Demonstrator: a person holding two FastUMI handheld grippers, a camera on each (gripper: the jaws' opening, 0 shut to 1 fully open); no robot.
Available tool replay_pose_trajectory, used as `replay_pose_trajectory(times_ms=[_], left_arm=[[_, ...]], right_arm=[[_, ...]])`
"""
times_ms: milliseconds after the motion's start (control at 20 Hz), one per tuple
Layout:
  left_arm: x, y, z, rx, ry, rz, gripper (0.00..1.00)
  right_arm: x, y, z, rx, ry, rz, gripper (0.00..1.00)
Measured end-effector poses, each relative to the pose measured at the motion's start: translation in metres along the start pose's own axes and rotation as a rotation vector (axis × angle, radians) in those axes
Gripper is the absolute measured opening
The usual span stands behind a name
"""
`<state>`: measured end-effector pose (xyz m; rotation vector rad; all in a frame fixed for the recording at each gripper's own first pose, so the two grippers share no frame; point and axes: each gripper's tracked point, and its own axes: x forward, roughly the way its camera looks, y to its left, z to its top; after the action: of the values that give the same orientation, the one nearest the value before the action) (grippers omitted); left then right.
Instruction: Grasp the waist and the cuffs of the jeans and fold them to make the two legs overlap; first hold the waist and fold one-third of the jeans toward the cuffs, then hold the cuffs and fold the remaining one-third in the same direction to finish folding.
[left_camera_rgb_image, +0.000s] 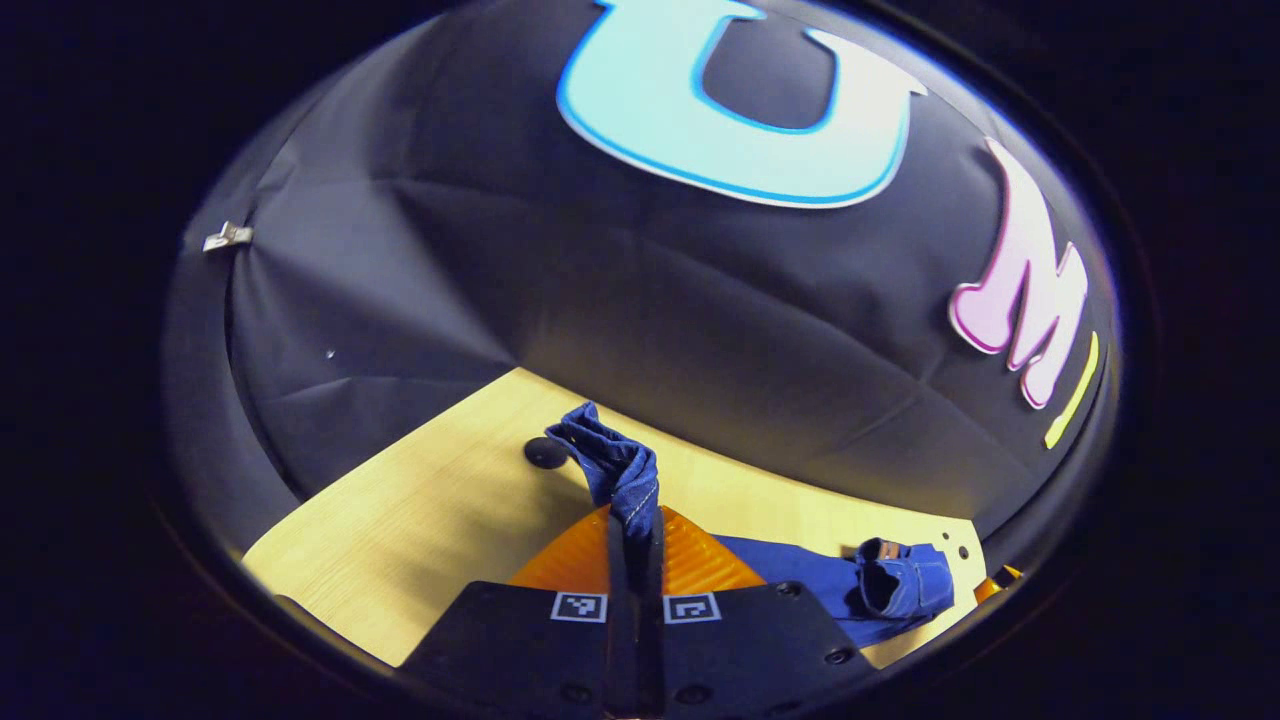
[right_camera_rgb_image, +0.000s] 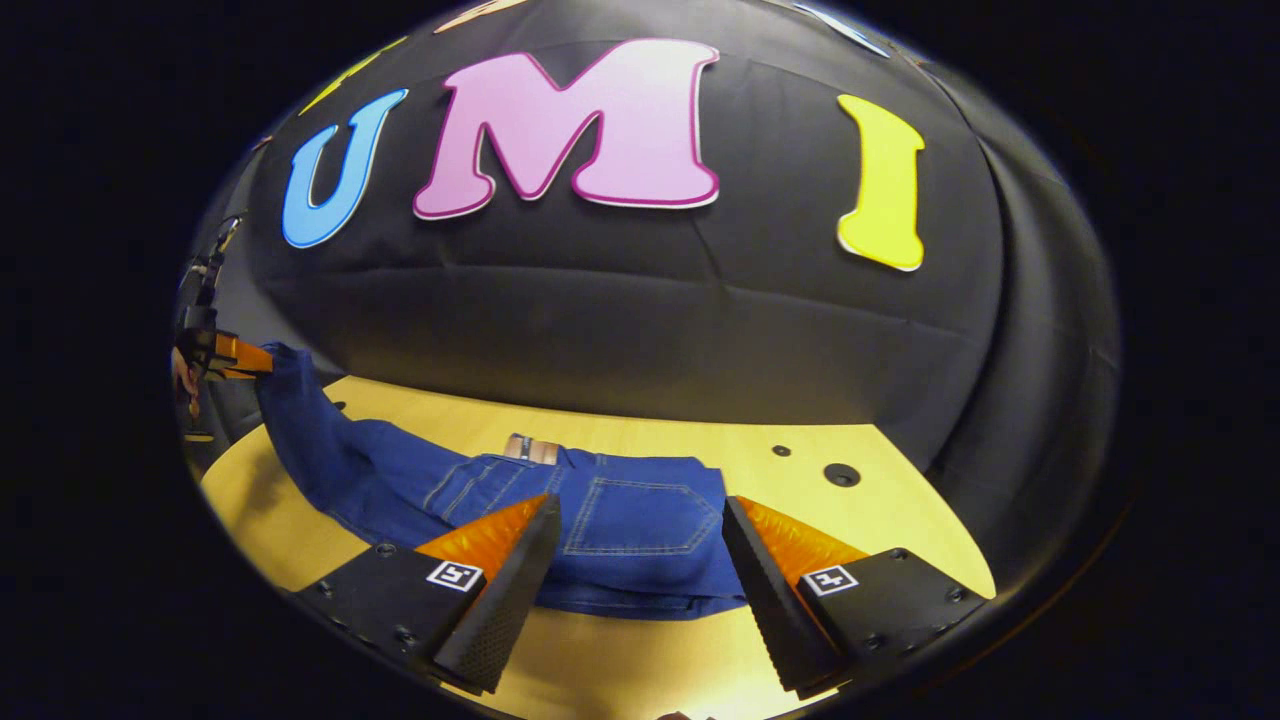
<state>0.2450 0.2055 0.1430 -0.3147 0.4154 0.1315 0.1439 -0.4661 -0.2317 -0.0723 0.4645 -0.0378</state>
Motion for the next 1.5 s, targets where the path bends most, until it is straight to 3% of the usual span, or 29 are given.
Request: replay_pose_trajectory(times_ms=[150,500,800,900,1100,1200,1250,1300,1450,1500], left_arm=[[-0.024,-0.064,0.026,0.048,-0.029,-0.075,0.06],[-0.03,-0.258,0.023,0.168,-0.036,-0.303,0.06],[-0.021,-0.394,-0.043,0.239,0.05,-0.467,0.06],[-0.014,-0.426,-0.073,0.261,0.104,-0.494,0.06],[0.016,-0.45,-0.148,0.388,0.217,-0.431,0.07],[0.022,-0.45,-0.184,0.443,0.263,-0.393,0.13],[0.013,-0.45,-0.201,0.451,0.293,-0.402,0.24],[0.008,-0.455,-0.217,0.45,0.318,-0.432,0.27],[-0.017,-0.452,-0.221,0.451,0.314,-0.461,0.74],[-0.027,-0.441,-0.212,0.456,0.292,-0.442,0.8]], right_arm=[[-0.015,-0.033,0.006,0.006,-0.018,-0.066,0.99],[-0.056,-0.111,-0.002,0.065,-0.003,-0.213,0.98],[-0.089,-0.16,-0.014,0.113,0.023,-0.3,0.98],[-0.097,-0.172,-0.014,0.13,0.024,-0.312,0.98],[-0.114,-0.185,-0.018,0.139,0.04,-0.315,0.98],[-0.122,-0.184,-0.023,0.143,0.048,-0.308,0.98],[-0.129,-0.184,-0.025,0.144,0.053,-0.308,0.98],[-0.135,-0.182,-0.027,0.15,0.057,-0.309,0.98],[-0.153,-0.171,-0.032,0.185,0.067,-0.301,0.98],[-0.16,-0.167,-0.031,0.194,0.069,-0.296,0.98]])
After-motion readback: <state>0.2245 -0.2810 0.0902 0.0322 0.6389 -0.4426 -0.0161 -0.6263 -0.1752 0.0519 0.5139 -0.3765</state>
